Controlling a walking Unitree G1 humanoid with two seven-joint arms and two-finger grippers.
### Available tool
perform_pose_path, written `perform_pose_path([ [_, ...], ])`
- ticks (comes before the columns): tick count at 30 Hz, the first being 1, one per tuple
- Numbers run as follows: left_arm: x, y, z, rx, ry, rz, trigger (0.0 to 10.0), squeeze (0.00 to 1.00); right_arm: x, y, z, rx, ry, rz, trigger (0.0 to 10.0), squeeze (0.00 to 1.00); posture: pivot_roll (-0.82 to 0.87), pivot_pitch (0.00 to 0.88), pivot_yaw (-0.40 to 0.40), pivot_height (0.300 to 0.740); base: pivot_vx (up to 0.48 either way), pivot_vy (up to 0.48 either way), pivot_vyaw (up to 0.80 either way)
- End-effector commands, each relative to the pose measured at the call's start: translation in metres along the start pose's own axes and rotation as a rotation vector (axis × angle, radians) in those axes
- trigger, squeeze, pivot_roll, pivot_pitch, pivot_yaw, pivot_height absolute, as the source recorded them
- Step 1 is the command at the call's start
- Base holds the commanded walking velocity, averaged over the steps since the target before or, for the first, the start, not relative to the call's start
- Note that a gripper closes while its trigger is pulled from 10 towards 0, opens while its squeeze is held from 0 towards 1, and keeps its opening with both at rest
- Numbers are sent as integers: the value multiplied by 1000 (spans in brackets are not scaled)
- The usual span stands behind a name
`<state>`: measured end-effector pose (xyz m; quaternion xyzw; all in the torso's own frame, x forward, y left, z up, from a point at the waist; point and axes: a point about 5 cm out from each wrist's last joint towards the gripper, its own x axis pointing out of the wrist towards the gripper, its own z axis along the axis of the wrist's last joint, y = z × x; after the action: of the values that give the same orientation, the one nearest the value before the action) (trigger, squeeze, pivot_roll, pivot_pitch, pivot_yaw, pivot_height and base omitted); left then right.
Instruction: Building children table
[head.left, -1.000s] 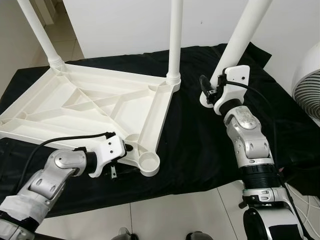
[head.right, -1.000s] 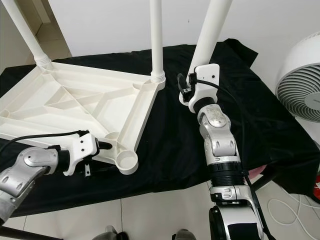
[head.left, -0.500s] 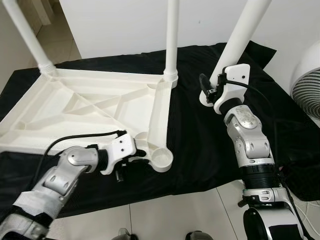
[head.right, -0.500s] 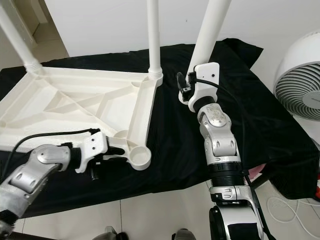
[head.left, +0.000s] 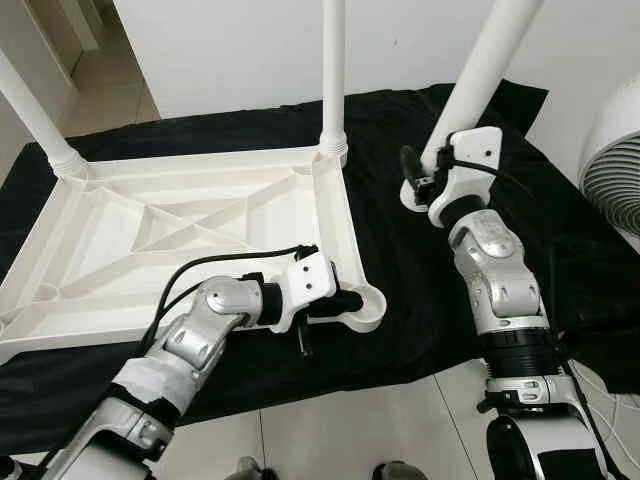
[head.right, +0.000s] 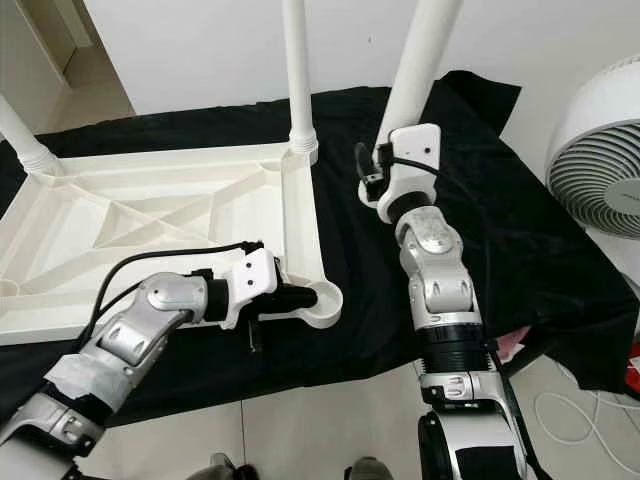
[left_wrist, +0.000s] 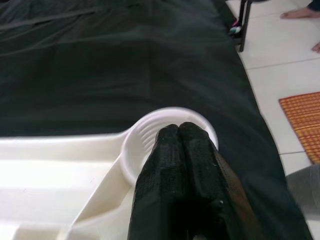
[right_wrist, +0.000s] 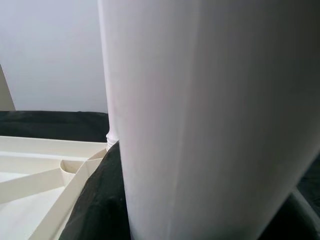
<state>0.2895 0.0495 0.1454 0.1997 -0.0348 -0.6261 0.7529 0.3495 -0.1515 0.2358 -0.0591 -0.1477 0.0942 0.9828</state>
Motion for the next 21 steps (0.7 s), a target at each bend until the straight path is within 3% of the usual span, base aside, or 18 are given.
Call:
perform_pose_path([
  [1, 4, 10, 2, 1, -13, 163, 10000, 0, 1, 7, 3, -1, -17, 17, 10000, 0, -135, 79, 110, 740, 0, 0, 0],
  [2, 4, 10, 2, 1, -13, 163, 10000, 0, 1, 7, 3, -1, -17, 17, 10000, 0, -135, 79, 110, 740, 0, 0, 0],
  [3, 9, 14, 9, -22, -50, 180, 10000, 1000, -1, 8, 1, 1, -9, 18, 10000, 0, -135, 79, 110, 740, 0, 0, 0],
  [6, 10, 15, 11, -24, -59, 185, 10000, 1000, -2, 8, 1, 3, -7, 18, 10000, 0, -140, 83, 112, 740, 0, 0, 0],
  [7, 11, 16, 15, -9, -69, 192, 10000, 0, -3, 8, 0, 4, -4, 13, 10000, 0, -140, 85, 111, 740, 0, 0, 0],
  [14, 8, 19, 15, 11, -61, 212, 10000, 0, -3, 7, 0, 3, -5, 8, 10000, 0, -139, 89, 109, 740, 0, 0, 0],
  [20, -4, 27, 22, 9, -89, 250, 10000, 0, -3, 7, 1, 1, -7, 8, 10000, 0, -137, 92, 108, 740, 0, 0, 0],
  [21, -12, 27, 21, 6, -72, 239, 10000, 0, -3, 7, 1, -1, -8, 10, 10000, 0, -137, 92, 108, 740, 0, 0, 0],
])
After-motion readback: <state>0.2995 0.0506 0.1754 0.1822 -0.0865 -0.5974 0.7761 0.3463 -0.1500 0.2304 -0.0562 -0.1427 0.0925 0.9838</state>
